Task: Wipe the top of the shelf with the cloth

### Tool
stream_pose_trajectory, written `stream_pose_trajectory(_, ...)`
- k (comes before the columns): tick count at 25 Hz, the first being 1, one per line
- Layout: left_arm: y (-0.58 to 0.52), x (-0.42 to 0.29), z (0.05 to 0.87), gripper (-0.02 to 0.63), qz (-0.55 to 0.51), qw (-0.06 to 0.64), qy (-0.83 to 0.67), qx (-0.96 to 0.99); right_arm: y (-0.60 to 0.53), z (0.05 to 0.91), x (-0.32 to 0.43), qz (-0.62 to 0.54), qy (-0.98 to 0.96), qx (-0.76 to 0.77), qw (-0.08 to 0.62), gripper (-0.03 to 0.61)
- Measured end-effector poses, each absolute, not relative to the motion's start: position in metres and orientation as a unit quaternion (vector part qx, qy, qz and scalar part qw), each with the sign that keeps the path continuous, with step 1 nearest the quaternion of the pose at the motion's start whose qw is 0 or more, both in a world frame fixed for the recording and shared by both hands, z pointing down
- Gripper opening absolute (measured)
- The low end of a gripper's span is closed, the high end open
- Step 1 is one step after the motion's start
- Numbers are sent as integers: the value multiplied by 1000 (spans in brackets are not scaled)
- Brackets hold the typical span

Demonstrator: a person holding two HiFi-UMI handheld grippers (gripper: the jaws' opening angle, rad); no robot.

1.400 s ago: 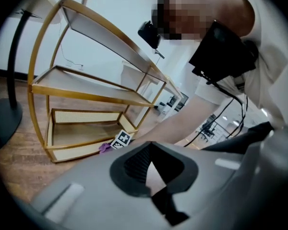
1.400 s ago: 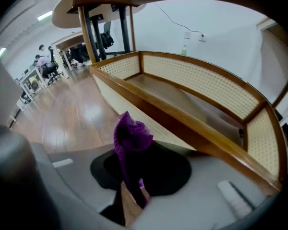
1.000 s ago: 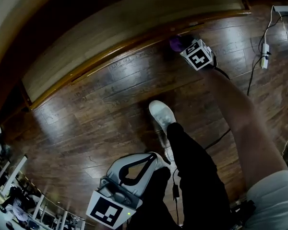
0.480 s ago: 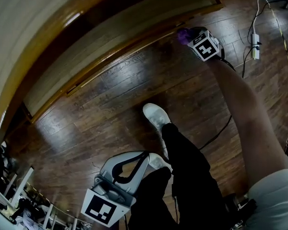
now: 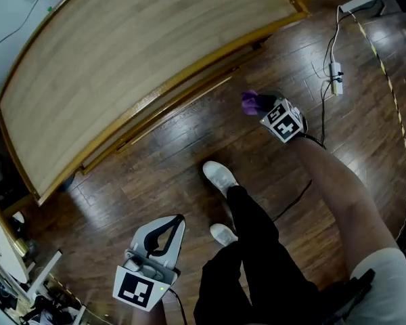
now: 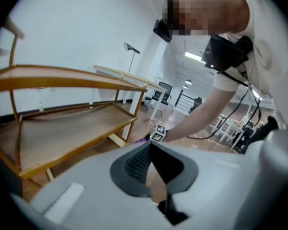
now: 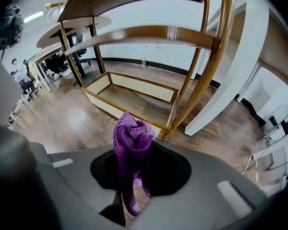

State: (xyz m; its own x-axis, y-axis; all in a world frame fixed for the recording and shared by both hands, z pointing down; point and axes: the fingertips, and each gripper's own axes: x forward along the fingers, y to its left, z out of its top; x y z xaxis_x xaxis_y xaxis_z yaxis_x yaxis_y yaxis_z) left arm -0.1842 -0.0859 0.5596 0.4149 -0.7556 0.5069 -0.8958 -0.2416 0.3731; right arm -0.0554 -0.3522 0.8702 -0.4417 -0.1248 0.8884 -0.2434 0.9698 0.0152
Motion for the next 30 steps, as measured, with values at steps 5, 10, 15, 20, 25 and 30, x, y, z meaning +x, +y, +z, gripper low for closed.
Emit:
stream_pose_trajectory(5, -68, -178, 486, 17, 114, 280, -540, 786, -296, 776, -15, 93, -869, 125, 470, 89)
stream_pose_trajectory(10, -32, -142, 422, 17, 93, 253, -549, 791, -259, 667, 22, 112, -894, 167, 402, 89)
stream_pose_trajectory(15, 29, -107, 363, 17, 96, 206, -558, 798, -207, 552, 41, 101, -927, 175, 317, 89)
stream_pose_trajectory(20, 104, -75, 310, 17, 93, 197, -563, 797, -126, 426, 75, 114, -950, 185, 224, 89)
stream_pose_trajectory(25, 140, -47, 254, 17, 82, 185, -573, 794, -61, 325, 127, 125, -961, 185, 163, 89)
stream_pose_trajectory(30, 175, -11, 218, 17, 84, 178, -575, 794, -16, 255, 176, 140, -970, 159, 123, 92)
